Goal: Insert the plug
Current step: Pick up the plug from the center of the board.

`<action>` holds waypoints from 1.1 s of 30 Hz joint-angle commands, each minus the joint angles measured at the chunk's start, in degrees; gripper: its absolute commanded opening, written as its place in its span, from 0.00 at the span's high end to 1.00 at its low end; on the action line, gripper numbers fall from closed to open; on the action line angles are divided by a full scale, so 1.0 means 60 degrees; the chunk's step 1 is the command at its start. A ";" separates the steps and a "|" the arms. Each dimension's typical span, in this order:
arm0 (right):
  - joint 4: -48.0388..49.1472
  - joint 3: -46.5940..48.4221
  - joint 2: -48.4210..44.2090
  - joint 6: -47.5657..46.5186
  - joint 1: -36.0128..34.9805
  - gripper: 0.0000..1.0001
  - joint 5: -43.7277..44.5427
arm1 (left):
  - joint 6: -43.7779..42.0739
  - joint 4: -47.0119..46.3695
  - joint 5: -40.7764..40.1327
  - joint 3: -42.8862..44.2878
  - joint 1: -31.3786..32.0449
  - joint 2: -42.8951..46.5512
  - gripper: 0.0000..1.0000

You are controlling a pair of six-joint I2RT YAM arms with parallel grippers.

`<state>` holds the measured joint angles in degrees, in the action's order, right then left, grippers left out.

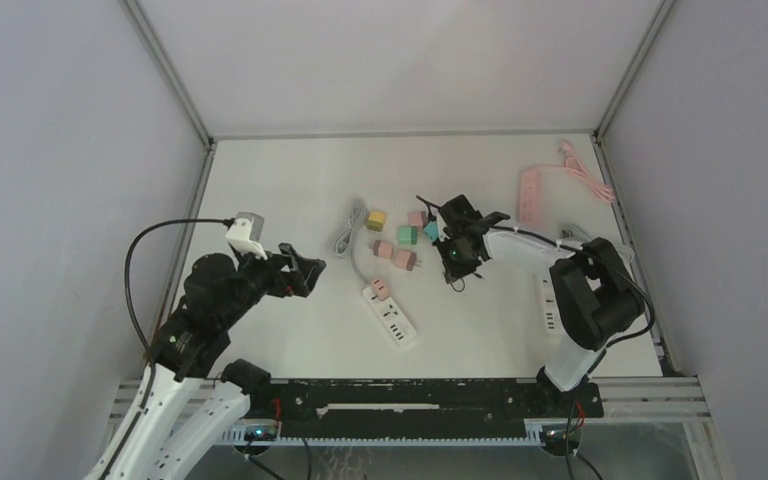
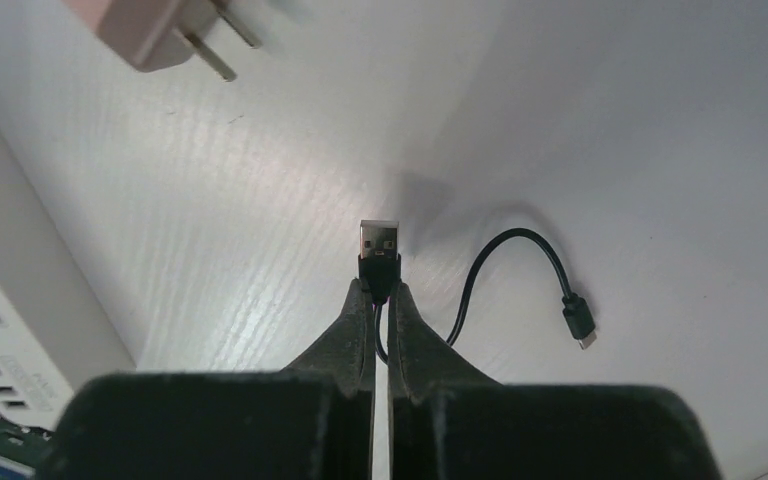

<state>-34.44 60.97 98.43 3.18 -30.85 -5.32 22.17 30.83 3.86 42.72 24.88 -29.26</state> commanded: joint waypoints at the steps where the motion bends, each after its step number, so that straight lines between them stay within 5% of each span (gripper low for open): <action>1: 0.0707 -0.0225 -0.0842 0.0350 -0.0055 1.00 -0.0432 | 0.0370 -0.0579 0.0492 -0.0162 -0.0077 -0.0137 0.02; 19: 0.3304 -0.2229 -0.3833 0.0803 -0.0683 1.00 -0.1182 | 0.2075 -0.2053 0.1503 -0.0485 0.0418 -0.1228 0.04; 33: 0.5166 -0.3392 -0.5880 0.0590 -0.1995 1.00 -0.0601 | 0.3509 -0.3372 0.0665 -0.0245 0.2038 -0.3016 0.14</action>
<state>-10.46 41.28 67.31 6.96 -40.86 -10.39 39.22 16.27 9.61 40.10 36.10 -45.52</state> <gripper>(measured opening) 0.018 0.879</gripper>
